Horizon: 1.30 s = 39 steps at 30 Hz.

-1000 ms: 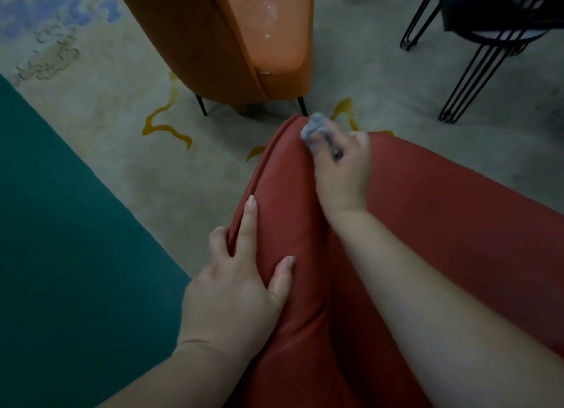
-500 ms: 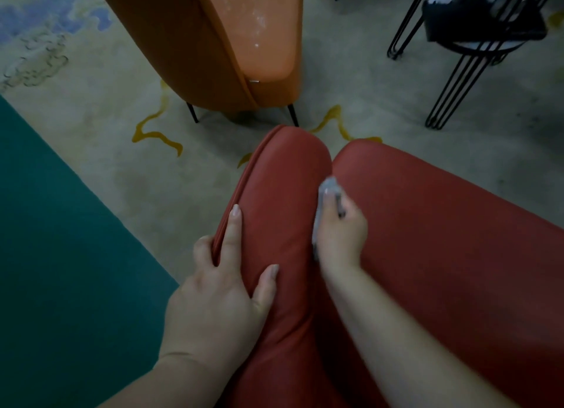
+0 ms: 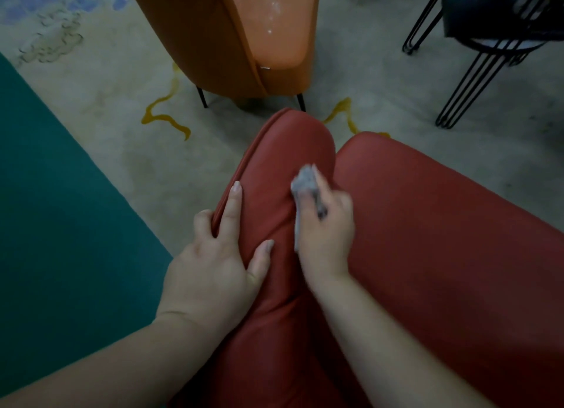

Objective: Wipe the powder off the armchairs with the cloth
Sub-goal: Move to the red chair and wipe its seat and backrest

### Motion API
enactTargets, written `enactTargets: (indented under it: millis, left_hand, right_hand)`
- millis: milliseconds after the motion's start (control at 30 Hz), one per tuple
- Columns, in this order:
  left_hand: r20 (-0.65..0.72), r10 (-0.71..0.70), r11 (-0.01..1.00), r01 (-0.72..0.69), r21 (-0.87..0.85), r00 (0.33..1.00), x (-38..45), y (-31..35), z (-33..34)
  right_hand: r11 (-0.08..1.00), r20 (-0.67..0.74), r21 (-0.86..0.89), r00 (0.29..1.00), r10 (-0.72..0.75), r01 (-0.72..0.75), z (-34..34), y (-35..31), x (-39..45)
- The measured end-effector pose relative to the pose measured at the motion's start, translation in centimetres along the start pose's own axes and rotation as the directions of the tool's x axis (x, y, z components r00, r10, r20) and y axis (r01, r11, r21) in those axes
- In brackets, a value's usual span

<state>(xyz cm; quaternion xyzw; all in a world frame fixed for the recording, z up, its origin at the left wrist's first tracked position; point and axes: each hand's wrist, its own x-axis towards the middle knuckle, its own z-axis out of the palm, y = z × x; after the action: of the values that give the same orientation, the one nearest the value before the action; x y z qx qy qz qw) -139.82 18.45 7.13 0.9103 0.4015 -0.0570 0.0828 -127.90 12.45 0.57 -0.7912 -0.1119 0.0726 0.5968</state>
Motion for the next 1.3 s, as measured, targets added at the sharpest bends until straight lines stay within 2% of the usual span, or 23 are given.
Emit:
enactTargets:
  millis: [133, 200, 300, 367, 433, 533, 633, 667, 733, 800, 1000, 1067, 1200, 1300]
  left_hand:
    - [-0.015, 0.01, 1.0, -0.011, -0.023, 1.0, -0.1, -0.1, 0.1]
    - [-0.024, 0.014, 0.998, -0.015, -0.062, 1.0, -0.1, -0.2, 0.2]
    - [-0.045, 0.026, 0.994, -0.03, -0.106, 0.999, -0.2, -0.3, 0.5]
    - [-0.055, 0.034, 0.991, -0.041, -0.128, 0.998, -0.2, -0.3, 0.6]
    - [-0.06, 0.024, 0.989, -0.033, -0.145, 0.998, 0.0, -0.4, 0.7]
    - [-0.064, 0.02, 0.985, -0.031, -0.17, 0.998, 0.0, -0.5, 0.7]
    - [-0.067, 0.023, 0.979, -0.036, -0.2, 0.997, 0.2, -0.9, 1.0]
    - [-0.062, 0.02, 0.977, -0.032, -0.209, 0.998, 0.3, -1.0, 1.0]
    - [-0.054, 0.02, 0.975, -0.032, -0.219, 0.998, 0.3, -1.1, 1.1]
    - [-0.045, 0.019, 0.975, -0.028, -0.22, 0.999, 0.3, -1.0, 0.9]
    - [-0.03, 0.021, 0.965, -0.028, -0.26, 0.999, -0.1, -0.8, 0.6]
    - [-0.029, 0.017, 0.965, -0.024, -0.261, 0.999, -0.3, -0.8, 0.5]
    - [0.0, 0.015, 0.964, -0.015, -0.267, 1.0, -0.3, -0.7, 0.3]
    - [0.126, 0.026, 0.963, 0.008, -0.268, 0.992, -0.7, -1.1, -0.6]
  right_hand:
    - [0.999, -0.009, -0.014, 0.999, -0.051, 0.051, 2.7, -1.0, 6.7]
    - [0.993, 0.046, -0.021, 0.993, -0.113, 0.114, 2.2, -0.7, 4.8]
    - [0.969, 0.144, -0.028, 0.96, -0.24, 0.247, -1.0, 1.0, -3.2]
    - [0.978, 0.201, 0.024, 0.957, -0.208, 0.207, -3.6, 1.6, -8.3]
    - [0.99, 0.225, 0.041, 0.964, -0.143, 0.137, -4.4, 1.6, -9.2]
    - [0.987, 0.143, -0.044, 0.979, -0.146, 0.154, -2.6, 0.4, -4.9]
    - [0.999, 0.144, 0.01, 0.989, -0.033, 0.032, -0.3, -0.8, -1.8]
    - [1.0, 0.16, 0.005, 0.987, -0.029, 0.028, -0.4, -1.0, -2.3]
    - [0.993, 0.195, -0.045, 0.975, -0.103, 0.114, -1.7, -0.8, -4.9]
    - [0.982, 0.246, -0.061, 0.956, -0.16, 0.18, -3.6, 0.0, -8.4]
    - [0.983, 0.425, -0.07, 0.897, -0.126, 0.171, -9.2, 0.9, -15.6]
    - [0.987, 0.507, -0.079, 0.858, -0.082, 0.141, -11.0, 0.8, -16.9]
    - [0.987, 0.639, -0.163, 0.763, 0.1, 0.007, -13.1, -0.9, -16.7]
    - [0.972, 0.544, -0.233, 0.83, 0.124, 0.007, -13.5, -2.0, -16.0]
